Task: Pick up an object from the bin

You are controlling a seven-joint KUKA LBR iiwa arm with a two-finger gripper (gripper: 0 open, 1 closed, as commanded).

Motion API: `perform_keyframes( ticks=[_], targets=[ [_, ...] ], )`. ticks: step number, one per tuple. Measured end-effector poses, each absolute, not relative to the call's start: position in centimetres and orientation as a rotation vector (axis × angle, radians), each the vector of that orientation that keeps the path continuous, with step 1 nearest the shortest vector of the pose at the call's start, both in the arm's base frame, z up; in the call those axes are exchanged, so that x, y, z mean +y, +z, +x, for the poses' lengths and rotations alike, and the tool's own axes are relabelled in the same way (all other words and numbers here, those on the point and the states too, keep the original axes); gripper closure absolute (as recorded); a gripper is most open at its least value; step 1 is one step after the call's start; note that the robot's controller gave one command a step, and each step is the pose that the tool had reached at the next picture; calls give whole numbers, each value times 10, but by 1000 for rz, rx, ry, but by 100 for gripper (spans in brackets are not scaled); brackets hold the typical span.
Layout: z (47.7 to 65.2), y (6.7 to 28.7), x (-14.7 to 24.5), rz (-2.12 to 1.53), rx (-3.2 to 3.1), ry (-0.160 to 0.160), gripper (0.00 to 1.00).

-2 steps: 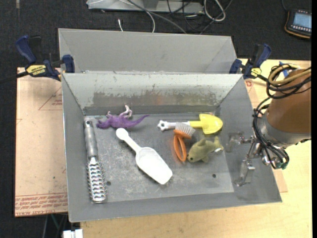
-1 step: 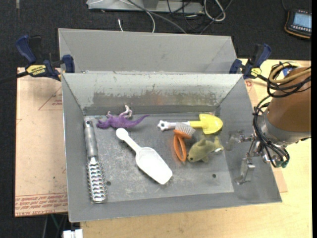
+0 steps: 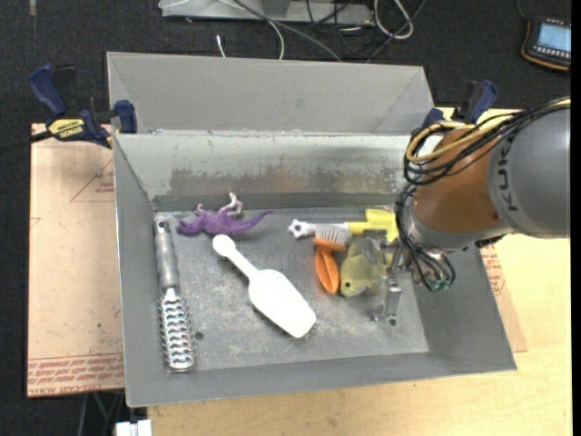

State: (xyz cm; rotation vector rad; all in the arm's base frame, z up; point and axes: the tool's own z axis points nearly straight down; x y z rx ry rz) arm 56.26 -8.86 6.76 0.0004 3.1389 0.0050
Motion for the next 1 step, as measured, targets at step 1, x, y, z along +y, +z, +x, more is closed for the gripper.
perform_keyframes(
  ticks=[1],
  targets=[
    [566, 131, -71, -36, 3129, -4, 0]
  ],
)
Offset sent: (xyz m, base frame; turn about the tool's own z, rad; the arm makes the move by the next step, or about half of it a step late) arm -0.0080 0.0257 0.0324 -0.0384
